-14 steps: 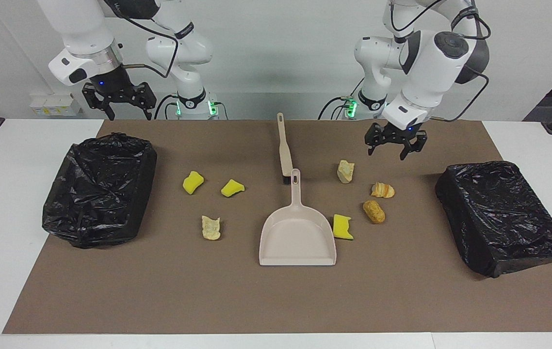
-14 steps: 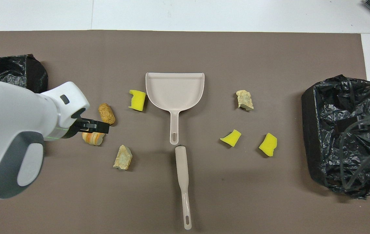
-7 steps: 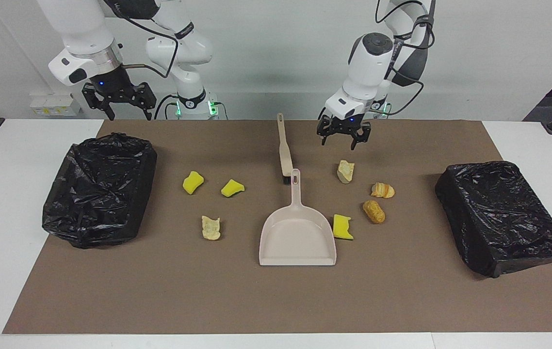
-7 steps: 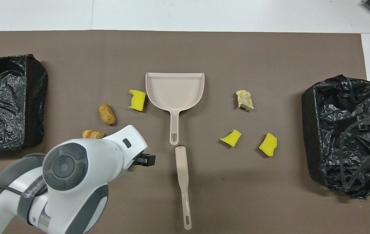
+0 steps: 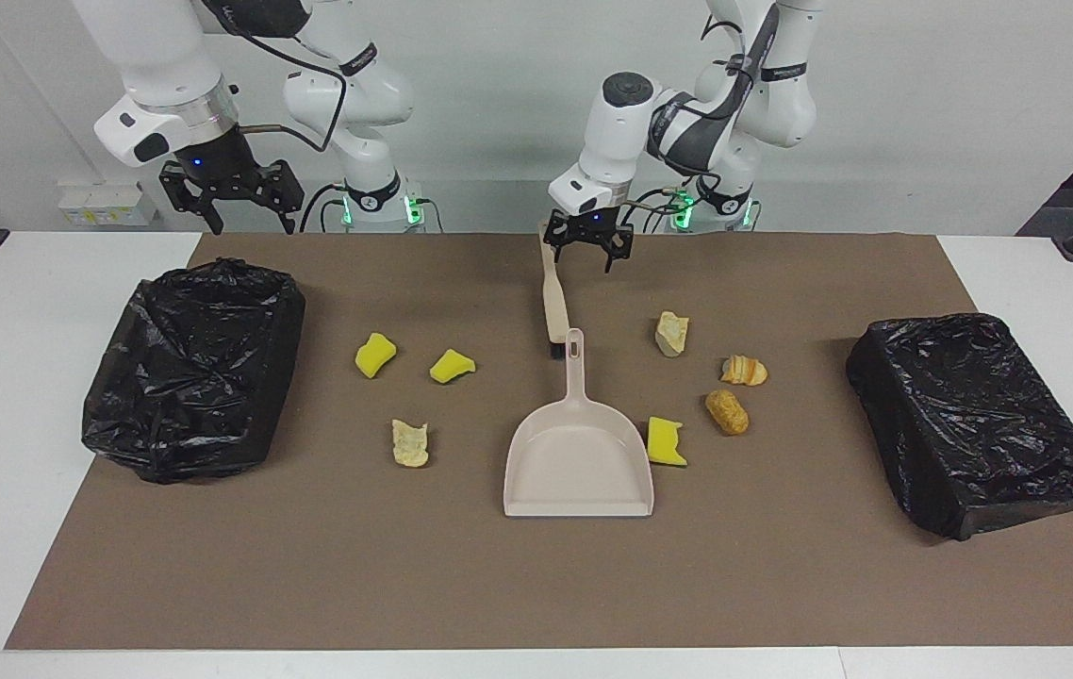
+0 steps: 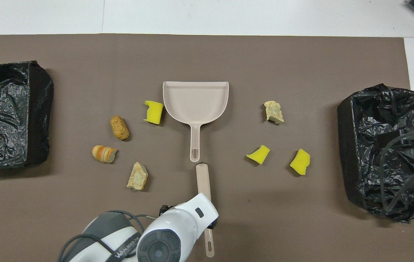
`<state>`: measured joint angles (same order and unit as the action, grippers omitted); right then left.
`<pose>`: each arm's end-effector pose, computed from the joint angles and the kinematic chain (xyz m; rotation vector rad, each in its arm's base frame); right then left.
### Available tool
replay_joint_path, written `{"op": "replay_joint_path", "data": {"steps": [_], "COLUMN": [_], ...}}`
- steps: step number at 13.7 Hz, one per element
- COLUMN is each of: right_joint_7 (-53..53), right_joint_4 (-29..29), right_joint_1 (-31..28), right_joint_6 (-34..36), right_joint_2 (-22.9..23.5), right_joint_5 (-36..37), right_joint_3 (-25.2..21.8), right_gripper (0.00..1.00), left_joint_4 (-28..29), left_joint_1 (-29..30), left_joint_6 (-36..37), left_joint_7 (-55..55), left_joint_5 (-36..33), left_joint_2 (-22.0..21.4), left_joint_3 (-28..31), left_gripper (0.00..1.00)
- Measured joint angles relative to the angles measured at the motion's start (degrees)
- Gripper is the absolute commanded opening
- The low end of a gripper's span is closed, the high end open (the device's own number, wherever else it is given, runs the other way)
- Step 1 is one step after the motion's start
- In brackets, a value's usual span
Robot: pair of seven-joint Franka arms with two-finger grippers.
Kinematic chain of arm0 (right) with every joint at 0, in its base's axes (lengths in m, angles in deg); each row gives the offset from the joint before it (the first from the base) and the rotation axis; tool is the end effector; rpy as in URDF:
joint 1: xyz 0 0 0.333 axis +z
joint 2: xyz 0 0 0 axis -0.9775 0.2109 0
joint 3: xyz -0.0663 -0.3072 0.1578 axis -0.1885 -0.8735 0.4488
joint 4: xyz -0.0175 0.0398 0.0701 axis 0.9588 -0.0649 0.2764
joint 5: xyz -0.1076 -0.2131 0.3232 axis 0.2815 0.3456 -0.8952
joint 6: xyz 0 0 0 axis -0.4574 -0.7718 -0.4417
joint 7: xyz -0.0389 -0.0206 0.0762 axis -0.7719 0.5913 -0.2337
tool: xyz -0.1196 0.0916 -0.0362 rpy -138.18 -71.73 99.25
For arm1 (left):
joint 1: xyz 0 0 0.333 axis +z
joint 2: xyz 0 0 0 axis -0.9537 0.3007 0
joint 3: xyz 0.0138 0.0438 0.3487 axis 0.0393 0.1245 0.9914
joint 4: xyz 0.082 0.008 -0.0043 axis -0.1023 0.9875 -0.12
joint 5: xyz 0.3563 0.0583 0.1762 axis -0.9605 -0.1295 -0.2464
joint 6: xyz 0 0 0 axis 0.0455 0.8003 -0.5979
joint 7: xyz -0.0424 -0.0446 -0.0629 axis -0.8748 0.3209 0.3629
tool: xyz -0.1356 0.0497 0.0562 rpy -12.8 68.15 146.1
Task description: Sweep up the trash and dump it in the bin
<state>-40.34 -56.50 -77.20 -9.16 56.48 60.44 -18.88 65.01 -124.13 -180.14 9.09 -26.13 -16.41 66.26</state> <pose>0.5146 -0.0057 0.6124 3.1229 0.0179 -0.0719 0.2980 -0.3897 0.3677 2.9980 -0.3410 0.0598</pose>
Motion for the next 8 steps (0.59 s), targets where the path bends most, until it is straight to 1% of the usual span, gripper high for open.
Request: {"op": "replay_joint_path", "data": {"steps": [2, 3, 4, 5, 6, 7, 8], "right_joint_7": [0.0, 0.0, 0.0, -0.2, -0.7, -1.0, -1.0], "right_joint_4": [0.0, 0.0, 0.0, 0.0, 0.0, -0.1, -0.3], "right_joint_1": [0.0, 0.0, 0.0, 0.2, 0.5, 0.7, 0.9], "right_joint_6": [0.0, 0.0, -0.1, -0.4, -1.2, -2.5, -3.9], "right_joint_2": [0.0, 0.0, 0.0, 0.0, 0.0, 0.0, 0.1], "right_joint_5": [0.0, -0.1, -0.1, 0.0, 0.0, -0.1, -0.1], "right_joint_3": [0.0, 0.0, 0.0, 0.1, 0.2, 0.4, 0.6], "right_gripper": [1.00, 1.00, 1.00, 1.00, 1.00, 1.00, 1.00], "left_joint_4": [0.0, 0.0, 0.0, 0.0, 0.0, 0.0, 0.0], "left_joint_1": [-3.7, -4.9, -5.6, -5.9, -6.0, -6.1, -6.1], "left_joint_6": [-2.0, -3.1, -3.9, -4.4, -4.4, -4.4, -4.4], "left_joint_7": [-2.5, -3.8, -5.0, -5.8, -6.2, -6.6, -7.4], "left_joint_5": [0.0, 0.0, 0.0, 0.0, 0.0, 0.0, 0.0], "left_joint_2": [2.1, 3.3, 4.1, 4.6, 4.8, 4.8, 4.8], "left_joint_3": [0.0, 0.0, -0.1, -0.1, -0.1, -0.1, -0.1], "left_gripper": [1.00, 0.98, 0.82, 0.71, 0.63, 0.52, 0.37]}}
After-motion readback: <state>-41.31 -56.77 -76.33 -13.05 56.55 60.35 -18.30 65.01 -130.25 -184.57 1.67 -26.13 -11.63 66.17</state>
